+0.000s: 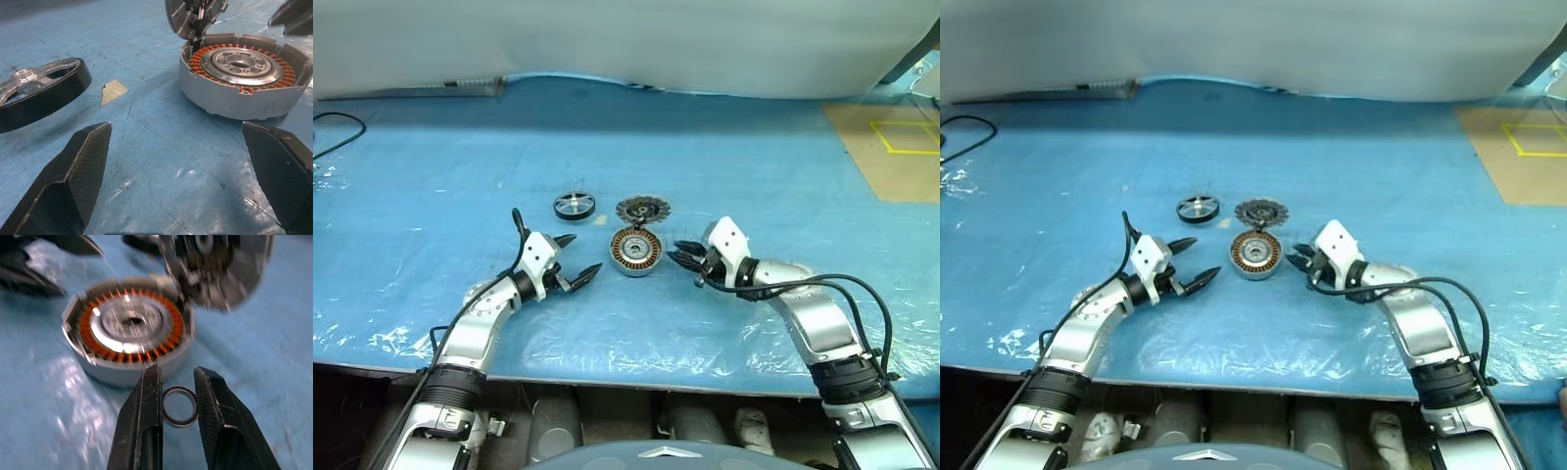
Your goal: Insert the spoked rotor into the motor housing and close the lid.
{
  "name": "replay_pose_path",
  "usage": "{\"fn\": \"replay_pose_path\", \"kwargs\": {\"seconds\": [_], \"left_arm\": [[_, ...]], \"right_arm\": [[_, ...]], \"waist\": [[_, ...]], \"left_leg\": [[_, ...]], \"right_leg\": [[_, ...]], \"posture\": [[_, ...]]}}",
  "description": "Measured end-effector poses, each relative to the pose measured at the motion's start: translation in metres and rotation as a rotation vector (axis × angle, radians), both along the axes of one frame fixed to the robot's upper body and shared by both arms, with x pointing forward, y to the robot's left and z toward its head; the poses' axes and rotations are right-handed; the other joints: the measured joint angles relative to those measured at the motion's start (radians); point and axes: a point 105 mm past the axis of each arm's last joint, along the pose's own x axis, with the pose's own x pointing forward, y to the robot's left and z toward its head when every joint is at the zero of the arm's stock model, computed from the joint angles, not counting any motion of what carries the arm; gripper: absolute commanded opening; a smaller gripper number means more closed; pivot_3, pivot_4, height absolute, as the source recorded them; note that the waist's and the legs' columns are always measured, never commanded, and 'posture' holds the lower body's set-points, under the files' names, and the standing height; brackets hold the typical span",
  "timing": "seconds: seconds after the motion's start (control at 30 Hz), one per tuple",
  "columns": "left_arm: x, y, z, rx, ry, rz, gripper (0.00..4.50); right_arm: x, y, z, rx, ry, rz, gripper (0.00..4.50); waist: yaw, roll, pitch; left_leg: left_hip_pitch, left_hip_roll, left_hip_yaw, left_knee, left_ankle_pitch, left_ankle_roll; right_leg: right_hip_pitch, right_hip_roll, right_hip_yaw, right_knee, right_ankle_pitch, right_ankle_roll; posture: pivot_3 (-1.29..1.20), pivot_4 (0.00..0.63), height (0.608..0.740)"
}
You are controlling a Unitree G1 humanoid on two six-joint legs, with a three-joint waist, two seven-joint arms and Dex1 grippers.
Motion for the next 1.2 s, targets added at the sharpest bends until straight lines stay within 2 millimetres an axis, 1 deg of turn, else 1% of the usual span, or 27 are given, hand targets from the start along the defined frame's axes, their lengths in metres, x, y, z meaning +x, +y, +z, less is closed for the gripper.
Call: {"fn": "replay_pose_path", "kwargs": {"seconds": [0.07,0.13,0.3,0.43,0.6,0.73,0.93,1.2], "left_arm": [[0.0,0.0,0.0,0.0,0.0,0.0,4.5],[0.0,0.0,0.0,0.001,0.0,0.001,4.5],[-0.002,0.001,-0.003,0.001,0.008,0.005,4.5],[-0.004,0.002,-0.005,0.0,0.013,0.01,4.5],[-0.007,0.0,-0.001,-0.004,-0.012,0.0,4.5],[-0.014,-0.004,0.0,-0.006,-0.02,-0.03,4.5],[-0.023,-0.011,0.0,-0.02,-0.013,-0.092,4.5],[-0.034,-0.02,-0.008,-0.019,0.023,-0.179,4.5]], "right_arm": [[-0.001,0.01,0.013,0.017,-0.023,0.041,0.59],[-0.003,0.02,0.014,0.02,-0.018,0.073,0.59],[-0.007,0.05,0.003,0.033,0.018,0.141,0.59],[0.003,0.061,-0.007,0.04,0.036,0.119,0.59],[0.014,0.066,-0.014,0.054,0.039,0.08,0.59],[0.018,0.062,-0.023,0.044,0.051,0.059,0.59],[0.018,0.061,-0.023,0.04,0.045,0.061,0.59],[0.023,0.059,-0.023,0.047,0.033,0.034,0.59]], "waist": [[0.001,0.0,0.0],[0.002,0.0,0.0],[0.0,0.0,0.0],[0.001,0.0,0.0],[0.001,0.0,0.0],[0.001,0.0,0.0],[0.001,0.0,0.0],[0.001,0.0,0.0]], "left_leg": [[0.0,0.0,0.0,0.0,0.0,0.0],[0.0,0.0,0.0,0.0,0.0,0.0],[0.0,0.0,0.0,0.0,0.0,0.0],[0.0,0.0,0.0,0.001,0.0,-0.001],[0.0,0.0,0.0,0.001,0.0,-0.001],[0.0,0.0,0.0,0.001,0.0,-0.001],[0.0,0.0,0.0,0.001,0.0,-0.001],[0.001,0.0,0.0,0.001,0.0,-0.001]], "right_leg": [[0.0,0.0,0.0,0.0,0.0,0.0],[0.0,0.0,0.0,0.0,0.0,0.0],[0.0,0.0,0.0,0.001,0.0,0.0],[0.0,0.0,0.0,0.001,0.0,0.0],[0.0,0.0,0.0,0.001,0.0,0.0],[0.0,0.0,0.0,0.001,0.0,0.0],[0.0,0.0,0.0,0.001,0.0,0.0],[0.001,0.0,0.0,0.002,0.0,0.0]], "posture": [[0.0,0.15,0.74],[0.0,0.15,0.74],[0.0,0.15,0.74],[0.0,0.15,0.74],[0.0,0.15,0.74],[0.0,0.15,0.74],[0.0,0.15,0.74],[0.0,0.15,0.74]]}}
